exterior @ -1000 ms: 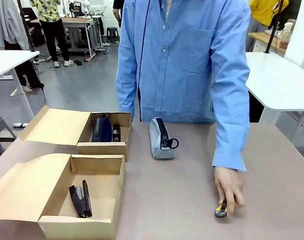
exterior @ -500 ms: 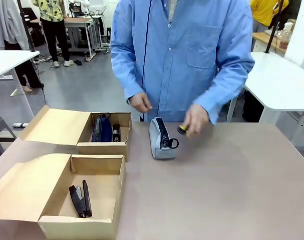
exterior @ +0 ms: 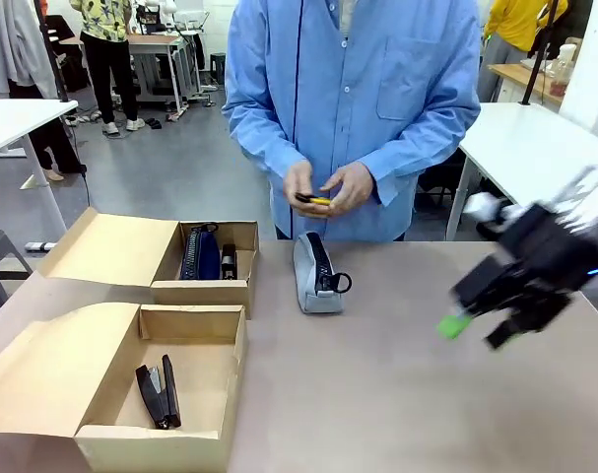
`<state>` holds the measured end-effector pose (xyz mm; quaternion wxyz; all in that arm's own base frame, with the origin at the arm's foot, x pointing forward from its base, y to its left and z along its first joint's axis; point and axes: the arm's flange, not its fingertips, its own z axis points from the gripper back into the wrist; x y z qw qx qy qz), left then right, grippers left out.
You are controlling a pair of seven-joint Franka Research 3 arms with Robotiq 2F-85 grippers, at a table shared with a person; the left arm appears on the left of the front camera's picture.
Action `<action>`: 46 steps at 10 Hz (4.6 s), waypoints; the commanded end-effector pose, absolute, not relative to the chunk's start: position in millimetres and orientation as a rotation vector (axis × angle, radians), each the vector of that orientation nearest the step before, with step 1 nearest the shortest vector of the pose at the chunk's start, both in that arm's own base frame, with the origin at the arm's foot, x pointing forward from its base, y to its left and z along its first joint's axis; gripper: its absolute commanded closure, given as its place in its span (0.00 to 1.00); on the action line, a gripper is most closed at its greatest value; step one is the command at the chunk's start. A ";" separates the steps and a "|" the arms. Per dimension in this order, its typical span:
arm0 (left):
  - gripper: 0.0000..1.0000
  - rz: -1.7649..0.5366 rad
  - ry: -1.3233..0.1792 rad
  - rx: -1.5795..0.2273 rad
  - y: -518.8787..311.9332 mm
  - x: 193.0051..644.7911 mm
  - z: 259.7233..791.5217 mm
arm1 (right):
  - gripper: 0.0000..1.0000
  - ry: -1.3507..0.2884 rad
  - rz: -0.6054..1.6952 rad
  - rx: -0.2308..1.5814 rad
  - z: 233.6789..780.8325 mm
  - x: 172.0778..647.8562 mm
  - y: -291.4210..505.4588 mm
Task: Place items inside the box.
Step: Pick up a Pencil pouch or Stapler and place it inside the Mailer Box closest to the robot.
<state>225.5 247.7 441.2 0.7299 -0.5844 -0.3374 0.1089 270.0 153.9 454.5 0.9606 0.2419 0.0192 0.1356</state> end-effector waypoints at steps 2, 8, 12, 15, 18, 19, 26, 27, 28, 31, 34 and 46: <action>0.00 0.227 -0.776 -1.298 247.7 225.4 442.7 | 0.00 0.040 0.199 0.585 467.6 277.0 105.0; 0.00 0.227 -0.776 -1.298 247.7 225.4 442.7 | 0.00 -0.081 0.155 0.295 470.2 314.8 220.8; 0.00 0.227 -0.776 -1.298 247.7 225.4 442.7 | 0.00 -0.275 0.025 0.113 458.7 406.2 335.8; 0.00 0.227 -0.776 -1.298 247.7 225.4 442.7 | 0.00 -0.293 0.081 0.223 469.5 375.3 316.6; 0.00 0.227 -0.776 -1.298 247.7 225.4 442.7 | 0.00 -0.306 0.048 0.087 440.7 436.4 341.0; 0.00 0.227 -0.776 -1.298 247.7 225.4 442.7 | 0.00 -0.304 0.063 0.091 433.0 465.6 352.2; 0.00 0.227 -0.776 -1.298 247.7 225.4 442.7 | 0.00 -0.284 0.007 0.028 370.0 538.9 390.0; 0.00 0.227 -0.776 -1.298 247.7 225.4 442.7 | 0.60 -0.282 0.002 0.015 369.4 538.7 387.5; 0.00 0.227 -0.776 -1.298 247.7 225.4 442.7 | 0.60 -0.287 -0.004 0.004 368.3 537.6 386.2; 0.00 0.227 -0.776 -1.298 247.7 225.4 442.7 | 1.00 -0.265 -0.008 -0.018 359.2 537.0 386.9; 0.00 0.227 -0.776 -1.298 247.7 225.4 442.7 | 1.00 -0.259 -0.030 -0.033 358.4 536.1 383.4; 0.00 0.227 -0.776 -1.298 247.7 225.4 442.7 | 1.00 -0.099 -0.141 0.368 445.9 267.7 146.4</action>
